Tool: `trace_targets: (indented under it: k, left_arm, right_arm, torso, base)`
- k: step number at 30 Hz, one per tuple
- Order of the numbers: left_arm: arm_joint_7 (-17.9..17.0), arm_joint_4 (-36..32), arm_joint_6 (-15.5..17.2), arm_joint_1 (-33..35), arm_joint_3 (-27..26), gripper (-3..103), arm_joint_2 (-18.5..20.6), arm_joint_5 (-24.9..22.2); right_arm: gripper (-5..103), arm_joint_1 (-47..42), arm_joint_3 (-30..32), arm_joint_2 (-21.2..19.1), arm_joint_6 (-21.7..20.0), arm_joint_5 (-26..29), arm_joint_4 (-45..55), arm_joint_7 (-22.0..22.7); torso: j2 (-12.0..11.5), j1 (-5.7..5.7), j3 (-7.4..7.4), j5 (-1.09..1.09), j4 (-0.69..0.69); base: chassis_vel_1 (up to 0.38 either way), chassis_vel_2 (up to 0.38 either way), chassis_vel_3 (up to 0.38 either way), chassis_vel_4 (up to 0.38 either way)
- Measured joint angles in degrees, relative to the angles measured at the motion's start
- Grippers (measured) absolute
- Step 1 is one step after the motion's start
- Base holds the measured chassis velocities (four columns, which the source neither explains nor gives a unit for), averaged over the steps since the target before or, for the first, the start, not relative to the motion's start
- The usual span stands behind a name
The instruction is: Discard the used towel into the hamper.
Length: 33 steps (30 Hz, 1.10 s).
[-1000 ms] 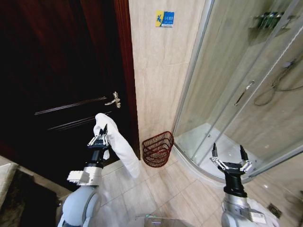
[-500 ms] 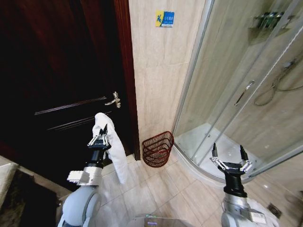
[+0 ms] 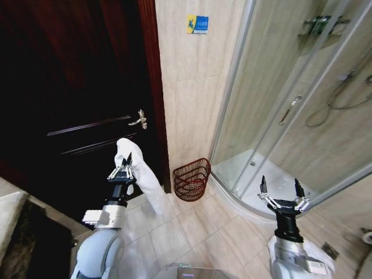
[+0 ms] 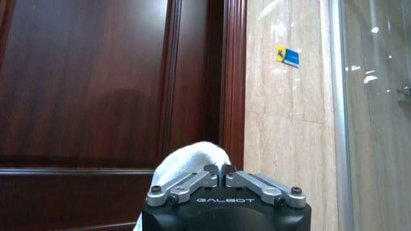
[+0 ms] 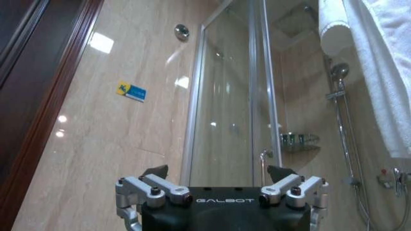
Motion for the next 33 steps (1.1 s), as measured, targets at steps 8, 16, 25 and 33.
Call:
trace_targets:
  k: [8,16,25,33]
  left_arm:
    - [0.00,0.00,0.00,-0.03,-0.01,2,0.01,0.00]
    - [0.00,0.00,0.00,-0.01,-0.01,2,0.01,0.00]
    - [0.01,0.00,0.00,-0.02,0.01,2,-0.01,0.00]
    - [0.00,0.00,0.00,-0.02,-0.01,2,0.01,0.00]
  right_arm:
    - [100,0.03,-0.02,0.00,0.00,0.00,0.00,0.00]
    - [100,0.02,-0.01,0.00,0.00,0.00,0.00,0.00]
    - [100,0.02,0.03,-0.02,0.00,0.00,0.00,0.00]
    - [100,0.02,-0.02,0.00,0.00,0.00,0.00,0.00]
  torso:
    - [-0.03,0.08,0.02,-0.01,0.01]
    - [-0.03,0.04,0.01,-0.01,0.01]
    - [-0.03,0.04,0.01,0.02,0.00]
    - [-0.03,0.04,0.01,-0.02,0.01]
  base:
    - [-0.015,0.027,0.029,-0.021]
    - [-0.093,-0.107,0.096,0.108]
    - [-0.127,-0.124,0.098,0.106]
    - [0.020,0.024,-0.014,-0.012]
